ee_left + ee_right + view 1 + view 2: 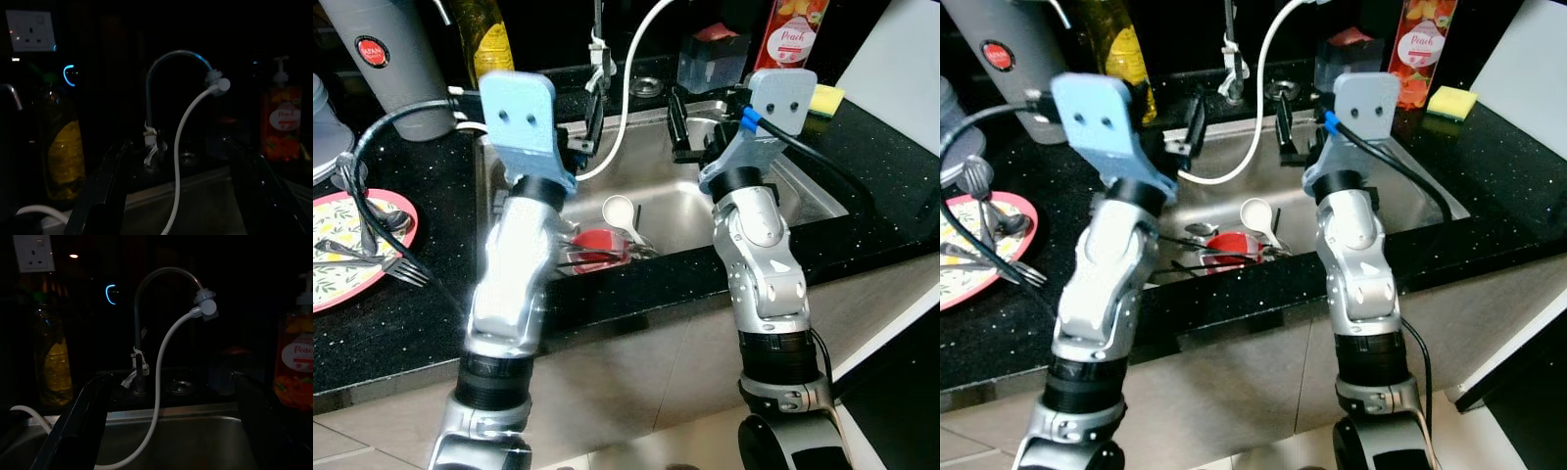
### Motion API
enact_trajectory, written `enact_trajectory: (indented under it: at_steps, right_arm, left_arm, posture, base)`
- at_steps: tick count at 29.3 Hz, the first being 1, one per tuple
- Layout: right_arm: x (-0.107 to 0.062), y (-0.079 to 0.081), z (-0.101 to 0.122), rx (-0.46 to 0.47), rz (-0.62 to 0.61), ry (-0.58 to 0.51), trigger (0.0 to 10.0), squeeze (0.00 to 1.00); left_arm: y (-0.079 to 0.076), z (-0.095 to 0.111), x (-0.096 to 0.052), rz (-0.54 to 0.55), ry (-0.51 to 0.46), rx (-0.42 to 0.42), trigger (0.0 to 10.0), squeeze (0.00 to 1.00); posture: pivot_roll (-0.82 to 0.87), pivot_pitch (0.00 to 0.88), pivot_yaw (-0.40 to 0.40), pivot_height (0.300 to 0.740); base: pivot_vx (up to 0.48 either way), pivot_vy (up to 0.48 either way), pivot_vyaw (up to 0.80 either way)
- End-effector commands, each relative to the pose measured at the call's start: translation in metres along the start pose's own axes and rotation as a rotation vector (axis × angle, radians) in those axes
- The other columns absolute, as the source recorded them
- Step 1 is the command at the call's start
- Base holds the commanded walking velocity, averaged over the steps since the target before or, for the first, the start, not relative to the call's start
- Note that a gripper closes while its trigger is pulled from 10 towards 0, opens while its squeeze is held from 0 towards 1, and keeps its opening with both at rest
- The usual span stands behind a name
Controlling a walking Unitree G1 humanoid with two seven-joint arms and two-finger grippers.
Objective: Kitchen organization
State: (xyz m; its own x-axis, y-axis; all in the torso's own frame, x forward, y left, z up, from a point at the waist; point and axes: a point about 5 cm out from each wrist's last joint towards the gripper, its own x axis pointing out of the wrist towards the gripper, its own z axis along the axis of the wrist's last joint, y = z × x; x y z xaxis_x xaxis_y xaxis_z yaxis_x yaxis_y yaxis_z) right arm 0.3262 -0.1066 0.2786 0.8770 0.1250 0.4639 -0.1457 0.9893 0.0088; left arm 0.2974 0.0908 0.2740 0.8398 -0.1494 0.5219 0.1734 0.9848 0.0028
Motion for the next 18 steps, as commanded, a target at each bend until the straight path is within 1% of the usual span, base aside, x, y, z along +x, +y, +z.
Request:
enact_trajectory:
  at_steps: [1, 3, 4, 5, 6, 7, 8, 9, 10, 11, 12, 14, 15, 16, 17, 18]
  right_arm:
    - [0.001, 0.001, 0.003, -0.009, 0.013, -0.007, 10.0, 0.0]
    - [0.0, 0.0, 0.003, -0.013, 0.014, -0.004, 10.0, 0.0]
    - [-0.002, -0.003, 0.002, -0.025, 0.011, 0.003, 10.0, 0.0]
    - [-0.002, -0.003, 0.002, -0.025, 0.011, 0.003, 10.0, 0.0]
    - [-0.003, -0.005, 0.002, -0.03, 0.008, 0.005, 10.0, 0.0]
    - [-0.003, -0.011, 0.002, -0.041, -0.005, 0.005, 10.0, 0.0]
    - [-0.003, -0.011, 0.002, -0.041, -0.005, 0.005, 10.0, 0.0]
    - [-0.002, -0.015, 0.001, -0.046, -0.02, 0.006, 10.0, 0.0]
    - [0.0, -0.018, 0.0, -0.05, -0.03, 0.006, 10.0, 0.0]
    - [0.0, -0.018, 0.0, -0.05, -0.03, 0.006, 10.0, 0.0]
    - [0.001, -0.02, 0.0, -0.053, -0.037, 0.006, 10.0, 0.0]
    - [0.001, -0.02, 0.0, -0.053, -0.037, 0.006, 10.0, 0.0]
    - [0.006, -0.019, 0.002, -0.052, -0.034, -0.01, 10.0, 0.0]
    - [0.006, -0.019, 0.002, -0.052, -0.034, -0.01, 10.0, 0.0]
    - [0.009, -0.018, 0.003, -0.053, -0.029, -0.018, 10.0, 0.0]
    - [0.013, -0.018, 0.006, -0.055, -0.023, -0.031, 10.0, 0.0]
  left_arm:
    - [-0.002, -0.006, -0.003, 0.003, 0.019, 0.001, 10.0, 0.0]
    - [-0.002, -0.007, -0.003, 0.006, 0.02, 0.0, 10.0, 0.0]
    - [0.002, -0.007, -0.001, 0.04, 0.023, -0.041, 10.0, 0.0]
    - [0.002, -0.007, -0.001, 0.04, 0.023, -0.041, 10.0, 0.0]
    - [0.004, -0.007, 0.0, 0.063, 0.026, -0.081, 10.0, 0.0]
    - [0.01, -0.003, 0.003, 0.135, 0.032, -0.233, 10.0, 0.0]
    - [0.01, -0.003, 0.003, 0.135, 0.032, -0.233, 10.0, 0.0]
    - [0.017, 0.002, 0.004, 0.162, 0.02, -0.301, 10.0, 0.0]
    - [0.022, 0.007, 0.004, 0.168, 0.01, -0.313, 10.0, 0.0]
    - [0.022, 0.007, 0.004, 0.168, 0.01, -0.313, 10.0, 0.0]
    - [0.026, 0.01, 0.004, 0.165, 0.0, -0.295, 10.0, 0.0]
    - [0.026, 0.01, 0.004, 0.165, 0.0, -0.295, 10.0, 0.0]
    - [0.032, 0.007, -0.001, 0.143, 0.019, -0.131, 10.0, 0.0]
    - [0.032, 0.007, -0.001, 0.143, 0.019, -0.131, 10.0, 0.0]
    - [0.033, 0.004, -0.003, 0.133, 0.036, -0.078, 10.0, 0.0]
    - [0.031, 0.001, -0.004, 0.132, 0.062, 0.022, 10.0, 0.0]
  posture:
    - [-0.09, 0.0, 0.006, 0.74]
    - [-0.09, 0.0, 0.006, 0.74]
    - [-0.09, 0.0, 0.003, 0.74]
    - [-0.09, 0.0, 0.003, 0.74]
    - [-0.09, 0.0, 0.001, 0.74]
    - [-0.06, 0.0, -0.01, 0.74]
    - [-0.06, 0.0, -0.01, 0.74]
    - [-0.04, 0.0, -0.017, 0.74]
    - [-0.03, 0.0, -0.02, 0.74]
    - [-0.03, 0.0, -0.02, 0.74]
    - [-0.02, 0.0, -0.021, 0.74]
    - [-0.02, 0.0, -0.021, 0.74]
    - [0.0, 0.0, -0.012, 0.74]
    - [0.0, 0.0, -0.012, 0.74]
    - [0.0, 0.0, -0.008, 0.74]
    - [0.02, 0.0, -0.01, 0.74]
  base:
    - [0.0, 0.0, 0.0]
    - [0.0, 0.0, 0.0]
    - [0.0, 0.0, 0.0]
    - [0.0, 0.0, 0.0]
    - [0.0, 0.0, 0.0]
    - [0.0, 0.0, 0.0]
    - [0.0, 0.0, 0.0]
    - [0.0, 0.0, 0.0]
    - [0.0, 0.0, 0.0]
    - [0.0, 0.0, 0.0]
    - [0.0, 0.0, 0.0]
    - [0.0, 0.0, 0.0]
    - [0.0, 0.0, 0.0]
    - [0.0, 0.0, 0.0]
    - [0.0, 0.0, 0.0]
    - [0.0, 0.0, 0.0]
